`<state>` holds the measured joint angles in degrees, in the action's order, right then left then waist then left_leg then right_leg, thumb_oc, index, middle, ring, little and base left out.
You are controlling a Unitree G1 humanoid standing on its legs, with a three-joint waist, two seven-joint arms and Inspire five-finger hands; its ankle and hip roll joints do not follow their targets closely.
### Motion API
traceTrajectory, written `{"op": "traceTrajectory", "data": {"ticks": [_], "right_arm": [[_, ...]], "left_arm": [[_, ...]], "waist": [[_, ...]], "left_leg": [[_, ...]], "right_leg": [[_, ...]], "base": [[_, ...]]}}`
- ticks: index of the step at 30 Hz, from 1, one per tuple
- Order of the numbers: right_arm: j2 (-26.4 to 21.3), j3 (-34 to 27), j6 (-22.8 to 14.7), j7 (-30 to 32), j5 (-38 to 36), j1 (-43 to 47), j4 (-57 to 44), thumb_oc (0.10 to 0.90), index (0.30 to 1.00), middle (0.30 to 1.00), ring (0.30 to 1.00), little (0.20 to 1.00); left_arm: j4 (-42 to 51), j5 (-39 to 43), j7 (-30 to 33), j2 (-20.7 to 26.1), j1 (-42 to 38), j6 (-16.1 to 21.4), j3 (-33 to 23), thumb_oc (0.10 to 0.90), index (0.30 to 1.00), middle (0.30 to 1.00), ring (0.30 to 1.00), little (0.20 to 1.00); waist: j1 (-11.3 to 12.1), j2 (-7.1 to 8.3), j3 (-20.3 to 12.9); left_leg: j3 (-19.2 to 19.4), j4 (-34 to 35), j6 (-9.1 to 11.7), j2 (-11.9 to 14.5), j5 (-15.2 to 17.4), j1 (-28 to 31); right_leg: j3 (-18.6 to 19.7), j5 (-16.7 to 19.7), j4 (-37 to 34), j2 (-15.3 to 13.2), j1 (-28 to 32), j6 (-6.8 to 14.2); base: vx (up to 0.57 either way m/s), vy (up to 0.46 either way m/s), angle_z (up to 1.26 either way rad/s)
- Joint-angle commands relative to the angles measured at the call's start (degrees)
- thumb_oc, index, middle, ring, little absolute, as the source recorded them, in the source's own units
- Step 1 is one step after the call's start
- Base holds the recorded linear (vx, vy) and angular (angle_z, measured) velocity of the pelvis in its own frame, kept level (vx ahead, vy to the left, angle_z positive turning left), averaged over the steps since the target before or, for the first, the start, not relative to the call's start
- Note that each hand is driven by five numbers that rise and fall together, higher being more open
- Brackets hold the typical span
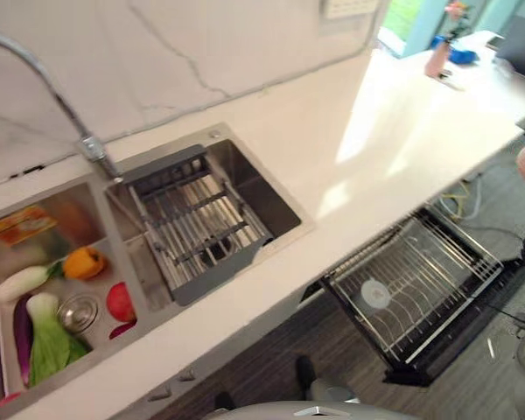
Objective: Place the dishes in the dishwasher.
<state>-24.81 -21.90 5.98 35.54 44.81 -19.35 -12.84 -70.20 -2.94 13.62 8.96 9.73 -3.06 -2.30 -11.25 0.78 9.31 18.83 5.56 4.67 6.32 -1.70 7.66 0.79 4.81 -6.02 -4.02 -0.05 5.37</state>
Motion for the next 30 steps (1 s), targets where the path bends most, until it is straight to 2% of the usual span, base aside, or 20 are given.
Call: {"op": "traceTrajectory", "data": {"ticks": [1,4,6,8,9,10,13,16,21,22,23,27,30], "right_arm": [[-3.9,-1.2,-1.71,2.83,-1.03,6.99,-1.63,0.4,0.3,0.3,0.3,0.3],[-4.82,3.98,-2.04,1.71,-4.85,8.81,7.66,0.4,0.3,0.3,0.3,0.3],[-6.18,5.89,-1.1,1.59,-5.24,10.65,12.05,0.4,0.3,0.3,0.3,0.3],[-8.54,9.74,0.18,1.36,-5.82,15.61,20.12,0.4,0.3,0.3,0.3,0.3],[-8.54,9.74,0.18,1.36,-5.82,15.61,20.12,0.4,0.3,0.3,0.3,0.3],[-10.24,12.83,0.88,1.01,-6.1,19.87,25.23,0.4,0.3,0.3,0.3,0.3],[-11.85,15.11,1.86,-0.09,-4.9,22.22,27.98,0.4,0.3,0.3,0.3,0.3],[-14.74,19.99,2.74,-1.52,-4.22,27.16,35.81,0.4,0.3,0.3,0.3,0.3],[-16.14,22.91,4.07,-2.11,-2.93,29.71,41.83,0.4,0.3,0.3,0.3,0.3],[-15.5,22.71,3.87,-2.57,-4.32,29.75,41.44,0.413,0.319,0.319,0.319,0.319],[-13.61,21.17,2.19,-2.4,-9.84,29.18,40.68,0.8,0.9,0.9,0.9,0.9],[-13.61,19.39,1.61,-2.96,-10.74,27.27,38.09,0.8,0.9,0.9,0.9,0.9],[-13.3,14.38,-0.3,-3.33,-14.44,24.27,31.34,0.8,0.9,0.9,0.9,0.9]], "left_arm": [[-0.44,1.97,-0.39,-0.49,-7.19,3.36,1.46,0.8,0.9,0.9,0.9,0.9],[0.55,2.14,-0.79,0.02,-7.59,3.55,2.73,0.8,0.9,0.9,0.9,0.9],[1.18,2.35,-1.16,0.43,-7.79,3.73,3.44,0.8,0.9,0.9,0.9,0.9],[2.21,3.64,-1.48,1.14,-8.29,4.18,4.13,0.8,0.9,0.9,0.9,0.9],[2.21,3.64,-1.48,1.14,-8.29,4.18,4.13,0.8,0.9,0.9,0.9,0.9],[2.59,4.4,-1.63,1.67,-9.1,4.22,4.36,0.8,0.9,0.9,0.9,0.9],[2.45,4.71,-1.54,2.22,-9.6,4.25,4.74,0.8,0.9,0.9,0.9,0.9],[1.65,5.68,-1.24,3.0,-10.69,4.31,4.74,0.8,0.9,0.9,0.9,0.9],[0.83,5.75,-1.18,3.39,-10.87,4.27,4.61,0.8,0.9,0.9,0.9,0.9],[0.81,5.86,-1.08,3.33,-10.96,4.11,4.68,0.8,0.9,0.9,0.9,0.9],[0.84,6.07,-0.96,2.95,-11.09,3.86,4.81,0.8,0.9,0.9,0.9,0.9],[0.86,6.12,-1.0,2.79,-11.0,3.56,4.3,0.8,0.9,0.9,0.9,0.9],[1.44,5.61,-1.32,2.49,-10.84,3.17,4.29,0.8,0.9,0.9,0.9,0.9]], "waist": [[3.26,0.08,-0.23],[3.42,0.13,1.36],[3.83,0.15,2.68],[5.08,0.12,5.43],[5.08,0.12,5.43],[5.89,0.23,7.58],[6.82,0.12,9.1],[8.12,-0.11,11.4],[8.85,-0.49,11.74],[8.86,-0.55,11.58],[8.77,-0.73,11.57],[8.65,-0.62,10.82],[7.89,-0.52,10.22]], "left_leg": [[-3.55,-0.56,-0.74,1.09,4.61,1.79],[-2.61,-0.57,-0.89,1.12,4.4,1.96],[-2.29,-0.79,-0.99,1.13,4.29,1.61],[-2.21,-1.8,-0.97,1.21,3.93,0.42],[-2.21,-1.8,-0.97,1.21,3.93,0.42],[-2.5,-3.91,-0.94,1.24,4.18,-1.55],[-3.02,-5.32,-0.88,1.34,4.19,-2.96],[-4.34,-8.64,-0.6,1.65,4.55,-5.98],[-5.18,-10.03,-0.3,2.01,4.61,-7.33],[-5.36,-10.07,-0.18,2.15,4.57,-7.43],[-5.74,-10.12,-0.06,2.29,4.92,-7.09],[-6.01,-9.82,0.17,2.47,4.35,-7.29],[-6.13,-9.35,0.39,2.71,4.3,-6.69]], "right_leg": [[-2.65,-1.86,1.2,-4.19,0.26,5.07],[-1.71,-1.49,1.55,-4.09,-0.77,5.07],[-1.52,-1.28,1.78,-4.11,-1.47,5.04],[-1.44,-0.86,2.49,-4.35,-2.83,4.93],[-1.44,-0.86,2.49,-4.35,-2.83,4.93],[-1.61,-0.79,3.63,-4.68,-4.1,4.69],[-1.94,-0.77,4.29,-4.99,-4.73,4.52],[-2.85,-0.77,5.84,-5.71,-6.09,4.14],[-3.87,-1.08,6.18,-5.92,-6.08,3.84],[-4.14,-1.15,6.09,-5.95,-5.91,3.79],[-4.58,-1.58,5.99,-5.83,-5.28,3.78],[-5.12,-1.71,5.64,-5.76,-4.95,3.58],[-5.53,-2.07,5.27,-5.4,-4.16,3.52]], "base": [[-0.02,0.013,-0.58],[-0.07,0.002,-0.33],[-0.13,-0.006,-0.07],[-0.16,-0.015,-0.05],[-0.16,-0.032,-0.16],[-0.15,-0.038,-0.15],[-0.1,-0.027,-0.02],[-0.1,-0.048,0.23],[0.0,-0.034,0.18],[0.05,-0.039,0.15],[0.03,-0.034,0.07],[0.04,-0.037,0.06],[0.04,-0.019,0.06]]}}
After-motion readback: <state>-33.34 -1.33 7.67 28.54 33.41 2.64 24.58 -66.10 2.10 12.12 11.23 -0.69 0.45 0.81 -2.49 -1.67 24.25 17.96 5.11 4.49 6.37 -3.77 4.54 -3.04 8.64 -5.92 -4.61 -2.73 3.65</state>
